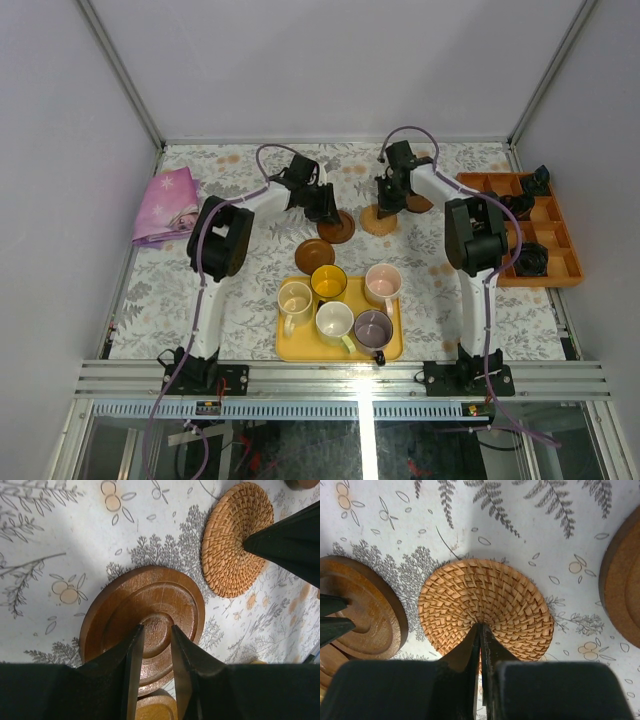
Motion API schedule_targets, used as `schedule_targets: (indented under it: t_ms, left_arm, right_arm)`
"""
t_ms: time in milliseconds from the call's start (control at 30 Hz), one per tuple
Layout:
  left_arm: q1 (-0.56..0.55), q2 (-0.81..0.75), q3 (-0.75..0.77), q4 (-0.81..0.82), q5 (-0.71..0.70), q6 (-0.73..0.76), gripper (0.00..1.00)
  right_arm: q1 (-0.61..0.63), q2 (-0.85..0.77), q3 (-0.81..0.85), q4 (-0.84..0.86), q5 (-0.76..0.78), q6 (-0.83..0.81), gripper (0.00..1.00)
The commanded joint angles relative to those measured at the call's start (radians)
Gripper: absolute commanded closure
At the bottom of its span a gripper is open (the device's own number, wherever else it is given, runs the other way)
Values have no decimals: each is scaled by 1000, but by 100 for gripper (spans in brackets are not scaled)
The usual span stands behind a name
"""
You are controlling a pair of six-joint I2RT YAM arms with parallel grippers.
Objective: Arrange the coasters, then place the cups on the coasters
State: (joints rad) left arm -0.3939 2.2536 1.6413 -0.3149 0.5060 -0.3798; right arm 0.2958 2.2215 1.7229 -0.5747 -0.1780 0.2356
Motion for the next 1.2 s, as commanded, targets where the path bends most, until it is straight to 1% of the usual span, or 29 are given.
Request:
schedule_targets:
  t_ms: [0, 100, 267, 500, 667, 867, 1167]
  left_arm:
    - [-4, 57, 69, -29, -60, 5, 72]
    - [4, 96, 119, -34, -85, -8, 72]
    - [33, 156, 181, -16, -77, -51, 72]
    - [68, 191, 240, 15, -80, -82, 72]
    - [72, 217, 291, 18, -60, -94, 71]
    - [71, 229, 303, 34, -14, -97, 71]
    - [70, 223, 306, 50, 42, -98, 71]
  right_arm:
    - [10, 66, 56, -8, 0, 12, 98]
    - [9, 98, 108, -10, 26, 13, 98]
    - [8, 157, 204, -31, 86, 3, 98]
    - [-9, 209, 305, -61, 136, 10, 100]
    - [-25, 203, 298, -61, 149, 25, 100]
    - [-39, 191, 280, -42, 152, 21, 100]
    - [-42, 169, 284, -4, 108, 13, 100]
